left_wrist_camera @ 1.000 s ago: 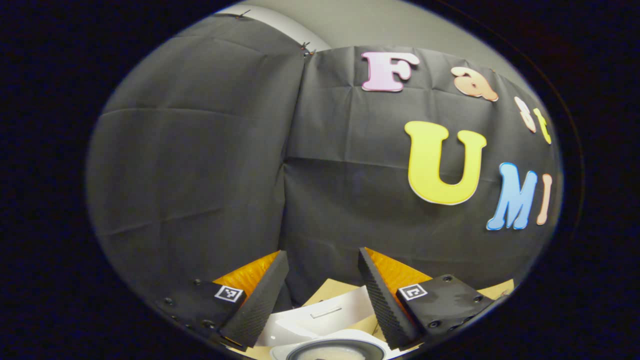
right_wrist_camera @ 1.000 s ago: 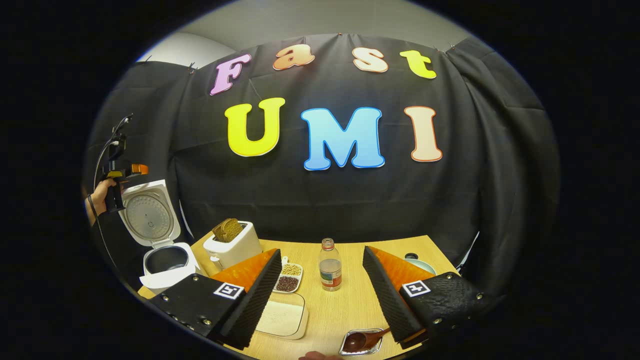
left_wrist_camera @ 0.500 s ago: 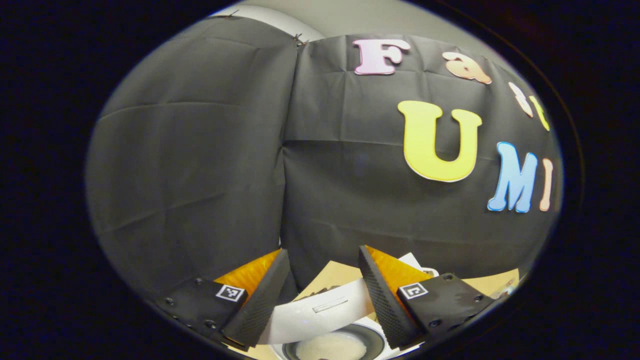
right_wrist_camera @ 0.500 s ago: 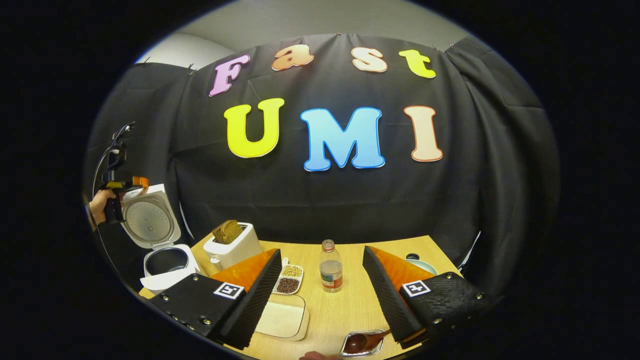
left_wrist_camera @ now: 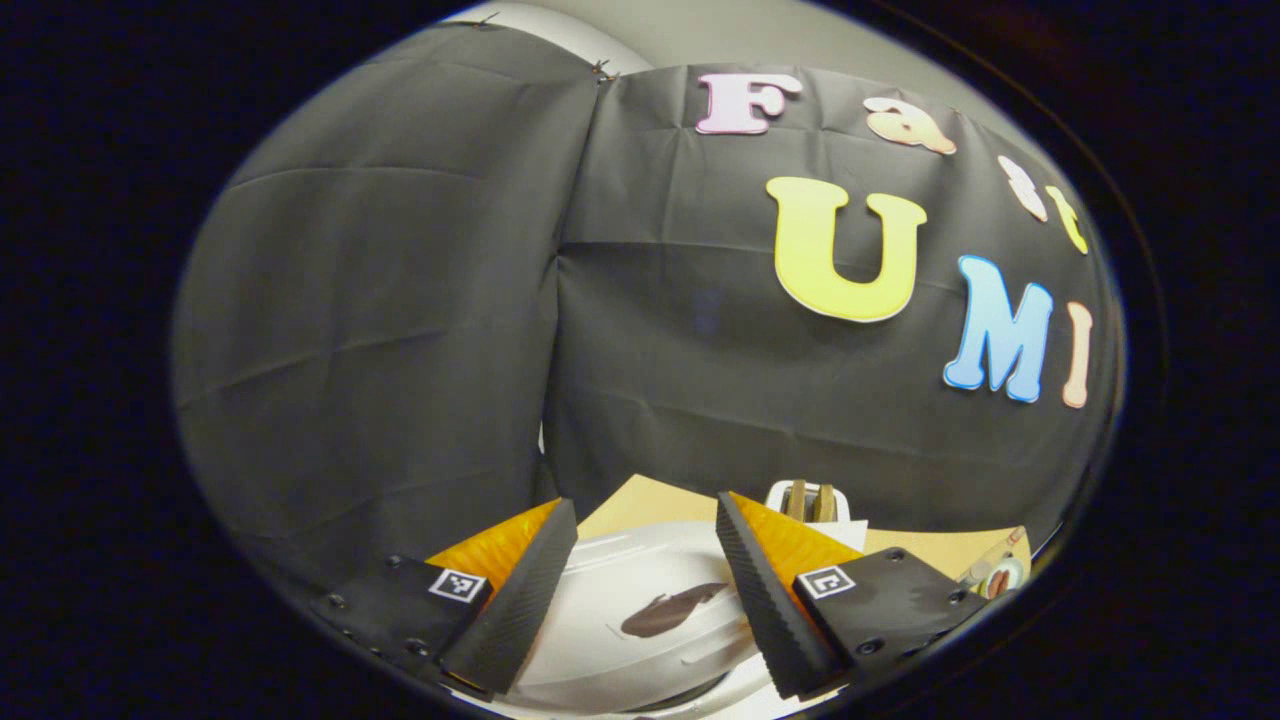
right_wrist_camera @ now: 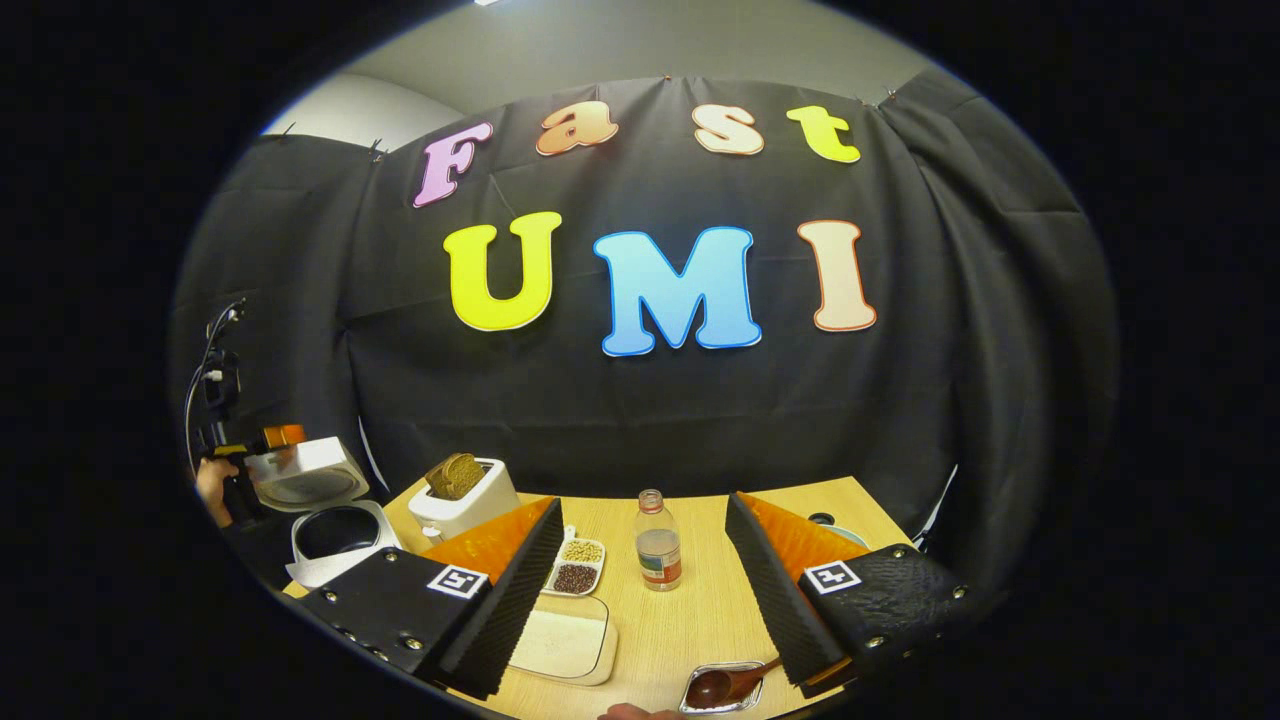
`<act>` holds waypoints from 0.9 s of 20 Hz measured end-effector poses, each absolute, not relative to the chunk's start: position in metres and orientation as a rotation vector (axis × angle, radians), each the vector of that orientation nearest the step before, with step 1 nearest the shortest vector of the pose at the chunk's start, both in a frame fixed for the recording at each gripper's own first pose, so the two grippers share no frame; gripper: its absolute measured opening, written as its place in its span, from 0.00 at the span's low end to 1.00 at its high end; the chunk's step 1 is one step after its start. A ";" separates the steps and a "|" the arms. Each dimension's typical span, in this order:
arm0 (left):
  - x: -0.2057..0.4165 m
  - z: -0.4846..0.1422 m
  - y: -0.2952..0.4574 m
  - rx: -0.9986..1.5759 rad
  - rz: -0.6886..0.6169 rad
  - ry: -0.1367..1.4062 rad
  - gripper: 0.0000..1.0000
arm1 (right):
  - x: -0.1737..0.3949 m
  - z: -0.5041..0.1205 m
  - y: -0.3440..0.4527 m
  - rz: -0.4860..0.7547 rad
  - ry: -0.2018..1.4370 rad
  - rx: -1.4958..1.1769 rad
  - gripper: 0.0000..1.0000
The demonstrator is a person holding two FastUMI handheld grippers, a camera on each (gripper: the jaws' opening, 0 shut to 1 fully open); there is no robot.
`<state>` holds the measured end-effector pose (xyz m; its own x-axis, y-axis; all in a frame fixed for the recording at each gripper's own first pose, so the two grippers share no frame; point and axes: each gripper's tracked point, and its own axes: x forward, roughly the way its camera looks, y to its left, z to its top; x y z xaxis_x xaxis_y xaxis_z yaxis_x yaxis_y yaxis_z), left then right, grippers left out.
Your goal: Close the left gripper, press the button to open the rice cooker; take a wooden spoon from the chopstick holder with the right hand, scoop a spoonful of rice and pour it into the rice cooker, then put the wooden spoon back into the chopstick holder.
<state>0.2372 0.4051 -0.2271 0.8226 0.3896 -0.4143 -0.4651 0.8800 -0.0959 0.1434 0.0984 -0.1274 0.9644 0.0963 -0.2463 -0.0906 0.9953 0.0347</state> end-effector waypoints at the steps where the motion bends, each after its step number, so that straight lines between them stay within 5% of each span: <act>1: 0.234 -0.231 0.400 -0.203 0.459 0.400 0.98 | 0.142 -0.126 0.098 0.095 0.249 0.022 0.99; 18: 0.196 -0.286 0.333 -0.184 0.359 0.483 0.98 | 0.128 -0.122 0.092 0.078 0.241 0.019 0.99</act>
<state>0.1964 0.3329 -0.2859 0.8249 0.2925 -0.4837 -0.3785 0.9214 -0.0883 0.1276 0.0924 -0.1223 0.9680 0.0793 -0.2382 -0.0747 0.9968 0.0280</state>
